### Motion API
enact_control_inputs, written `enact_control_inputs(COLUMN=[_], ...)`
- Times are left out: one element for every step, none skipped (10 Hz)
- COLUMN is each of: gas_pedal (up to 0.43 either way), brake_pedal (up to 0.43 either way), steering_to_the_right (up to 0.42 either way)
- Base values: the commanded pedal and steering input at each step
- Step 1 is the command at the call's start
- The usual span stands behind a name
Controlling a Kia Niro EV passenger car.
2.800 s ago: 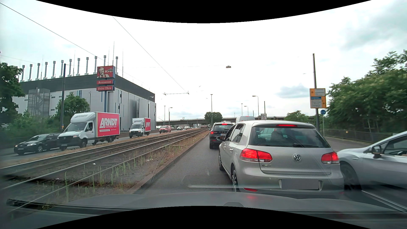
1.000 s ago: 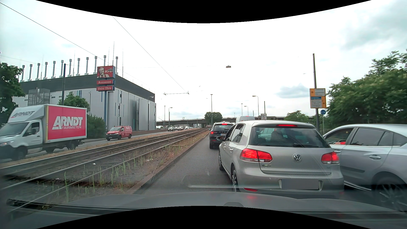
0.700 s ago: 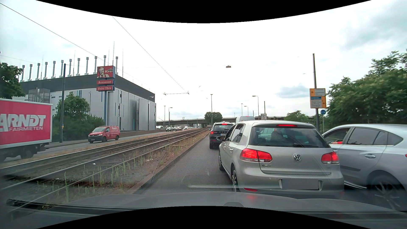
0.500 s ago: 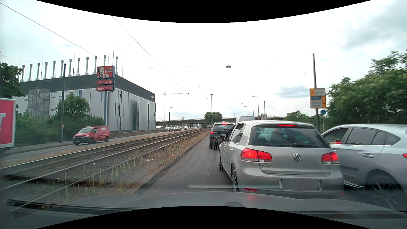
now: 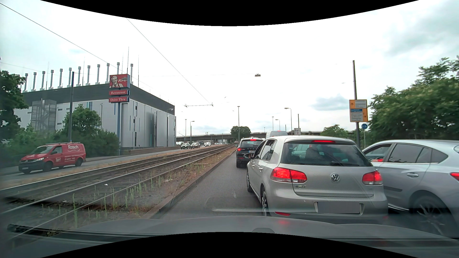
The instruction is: Follow the waypoints while adhering to traffic rules and regulations
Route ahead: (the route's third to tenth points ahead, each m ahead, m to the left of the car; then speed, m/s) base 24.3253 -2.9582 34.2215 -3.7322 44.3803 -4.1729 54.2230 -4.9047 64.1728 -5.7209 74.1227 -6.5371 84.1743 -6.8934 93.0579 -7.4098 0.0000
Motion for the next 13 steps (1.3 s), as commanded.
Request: enact_control_inputs(gas_pedal=[0.000, 0.000, 0.000, 0.000, 0.000, 0.000, 0.000, 0.000, 0.000, 0.000, 0.000, 0.000, 0.000], brake_pedal=[0.244, 0.244, 0.244, 0.244, 0.244, 0.244, 0.244, 0.244, 0.244, 0.244, 0.244, 0.244, 0.244], steering_to_the_right=[0.001, 0.001, 0.001, 0.001, 0.001, 0.001, 0.001, 0.001, 0.001, 0.001, 0.001, 0.001, 0.001])
